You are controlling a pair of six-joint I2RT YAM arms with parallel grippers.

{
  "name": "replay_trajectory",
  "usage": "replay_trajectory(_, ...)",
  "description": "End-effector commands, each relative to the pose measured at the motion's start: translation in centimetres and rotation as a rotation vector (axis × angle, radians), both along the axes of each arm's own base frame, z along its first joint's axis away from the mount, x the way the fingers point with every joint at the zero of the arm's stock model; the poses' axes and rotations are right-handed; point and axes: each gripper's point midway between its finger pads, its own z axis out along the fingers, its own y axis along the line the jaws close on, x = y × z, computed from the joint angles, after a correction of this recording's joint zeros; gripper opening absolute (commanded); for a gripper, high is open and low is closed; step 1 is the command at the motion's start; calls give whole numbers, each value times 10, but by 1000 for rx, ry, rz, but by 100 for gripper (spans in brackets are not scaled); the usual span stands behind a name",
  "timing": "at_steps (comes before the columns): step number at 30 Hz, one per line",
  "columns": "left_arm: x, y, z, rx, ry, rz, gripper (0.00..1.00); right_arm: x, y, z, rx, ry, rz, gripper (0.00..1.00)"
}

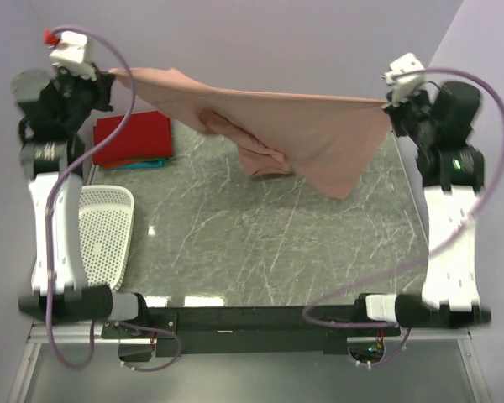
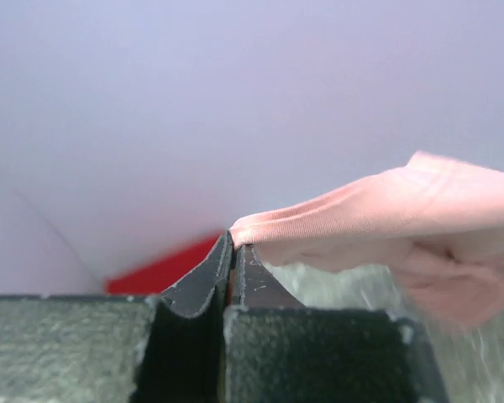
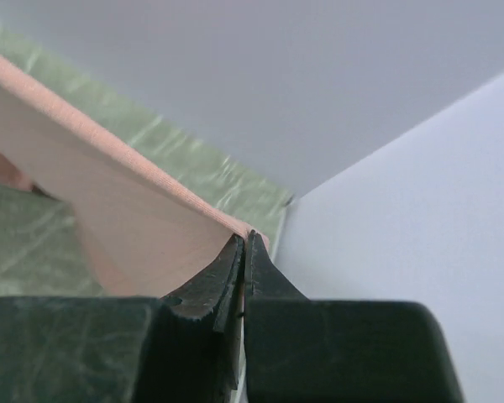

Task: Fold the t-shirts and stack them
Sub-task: Flatten the tshirt out

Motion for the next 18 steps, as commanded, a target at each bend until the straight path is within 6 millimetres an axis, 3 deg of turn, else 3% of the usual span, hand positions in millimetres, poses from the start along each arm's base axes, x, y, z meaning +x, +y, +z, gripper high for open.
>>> replay_trajectory(1,-74,10,99,-5,-338,76,0,-52,-9,74,60,-266,-88,0)
replay_trajectory(2,-84,14,104,-6,-373,95,1,-73,-9,89,60,-333,-97,0)
replay_trajectory(3,-112,14,123,-3,-439,122,1,-84,-10,93,57,-360,-103,0)
replay_trajectory(4,-125,17,130,0,-474,144,1,-95,-10,99,54,-390,-104,0)
replay_trajectory(5,-151,15,144,6,-539,158,1,-115,-11,109,50,-453,-115,0)
replay_trajectory(11,-241,22,188,43,-763,293,0,-198,-16,157,9,-732,-158,0)
replay_trajectory(15,-287,26,203,73,-861,368,1,-243,-19,185,-9,-878,-190,0)
replay_trajectory(18,-309,26,212,106,-902,403,1,-269,-19,201,-32,-967,-197,0)
